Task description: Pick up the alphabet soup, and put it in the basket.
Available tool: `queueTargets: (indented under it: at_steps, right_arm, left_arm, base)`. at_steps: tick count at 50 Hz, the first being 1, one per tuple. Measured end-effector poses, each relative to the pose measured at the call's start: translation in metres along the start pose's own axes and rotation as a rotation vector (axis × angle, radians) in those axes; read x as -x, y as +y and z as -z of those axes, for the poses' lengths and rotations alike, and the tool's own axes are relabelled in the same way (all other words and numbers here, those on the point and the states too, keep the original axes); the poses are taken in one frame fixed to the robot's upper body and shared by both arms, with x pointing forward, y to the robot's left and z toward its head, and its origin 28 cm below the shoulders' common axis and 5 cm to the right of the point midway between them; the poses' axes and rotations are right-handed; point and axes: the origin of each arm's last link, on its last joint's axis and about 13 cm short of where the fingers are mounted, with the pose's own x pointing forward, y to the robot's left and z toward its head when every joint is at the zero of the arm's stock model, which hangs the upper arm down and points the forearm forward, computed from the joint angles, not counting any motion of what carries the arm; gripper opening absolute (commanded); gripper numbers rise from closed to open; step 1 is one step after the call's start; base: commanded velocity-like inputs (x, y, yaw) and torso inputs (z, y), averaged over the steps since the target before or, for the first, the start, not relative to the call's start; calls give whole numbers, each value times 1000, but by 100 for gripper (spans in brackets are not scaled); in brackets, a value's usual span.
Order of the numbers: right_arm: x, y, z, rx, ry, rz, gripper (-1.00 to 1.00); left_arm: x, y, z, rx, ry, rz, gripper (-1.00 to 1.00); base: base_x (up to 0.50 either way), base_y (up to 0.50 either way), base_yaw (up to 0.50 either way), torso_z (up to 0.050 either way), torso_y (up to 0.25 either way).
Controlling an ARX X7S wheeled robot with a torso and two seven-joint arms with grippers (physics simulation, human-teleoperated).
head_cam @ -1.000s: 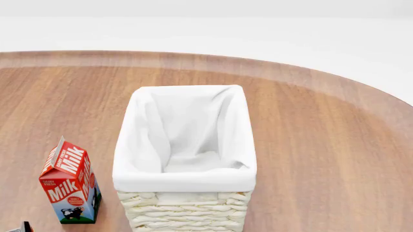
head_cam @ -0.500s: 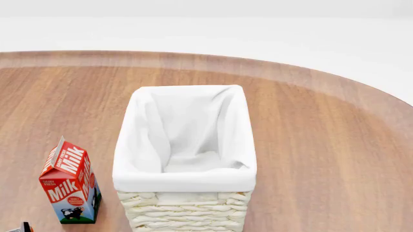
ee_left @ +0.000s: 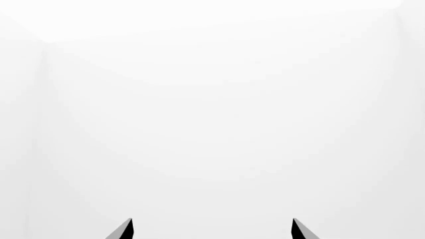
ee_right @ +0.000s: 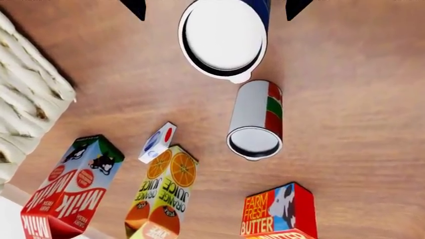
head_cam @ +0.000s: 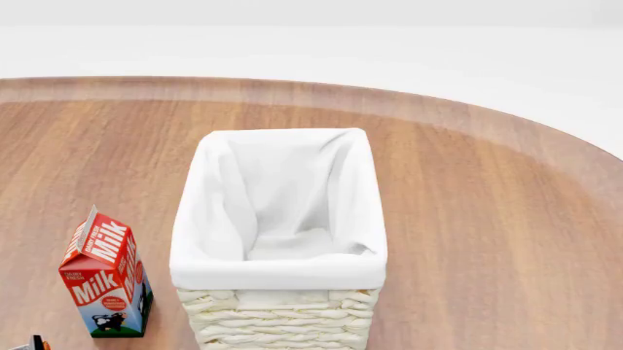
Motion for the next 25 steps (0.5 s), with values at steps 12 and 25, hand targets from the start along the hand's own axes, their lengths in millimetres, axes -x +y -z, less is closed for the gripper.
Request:
queueTargets:
  at_steps: [12,25]
  right_arm:
    - [-5,-2,-2,13,13,-7,100]
    - [-12,-5,-3,21,21,-21,100]
  left_arm:
    - [0,0,1,0,-1,0,100]
    - [0,0,1,3,0,2,100]
  base:
    - [0,0,0,0,0]
    - [0,0,0,0,0]
